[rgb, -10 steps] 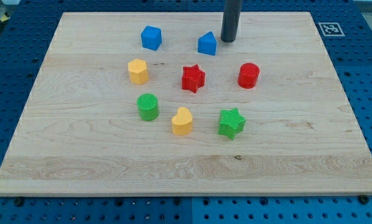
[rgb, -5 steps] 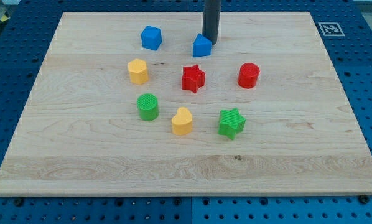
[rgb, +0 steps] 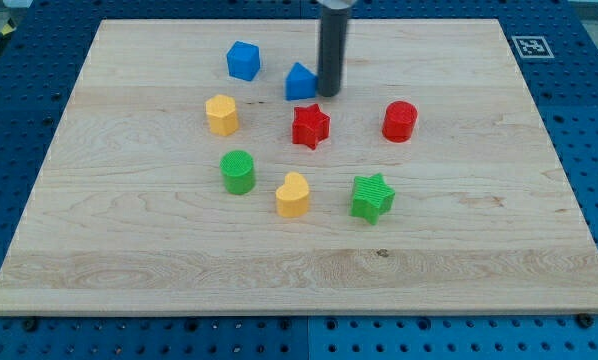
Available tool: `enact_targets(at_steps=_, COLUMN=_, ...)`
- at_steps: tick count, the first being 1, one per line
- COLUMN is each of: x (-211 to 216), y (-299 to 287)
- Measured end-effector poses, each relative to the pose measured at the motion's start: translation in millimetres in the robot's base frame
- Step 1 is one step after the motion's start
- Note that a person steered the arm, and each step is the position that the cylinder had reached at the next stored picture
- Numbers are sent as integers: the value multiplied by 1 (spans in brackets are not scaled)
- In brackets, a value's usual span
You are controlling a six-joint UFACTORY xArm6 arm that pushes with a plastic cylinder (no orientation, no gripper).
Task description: Push the blue triangle to the left side of the board
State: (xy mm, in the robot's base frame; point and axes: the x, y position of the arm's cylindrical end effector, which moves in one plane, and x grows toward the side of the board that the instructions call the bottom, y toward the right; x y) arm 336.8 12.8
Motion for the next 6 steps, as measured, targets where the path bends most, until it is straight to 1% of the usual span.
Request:
enact_targets(at_steps=1, x=-6, y=-57)
enact_targets(at_steps=2, x=-6, y=-84)
enact_targets(at_steps=3, x=-6, y=-84)
enact_targets(at_steps=4, x=-24, y=-106)
enact_targets(at_steps=5, x=-52, y=-130)
enact_targets(at_steps=6, x=-53, y=-138)
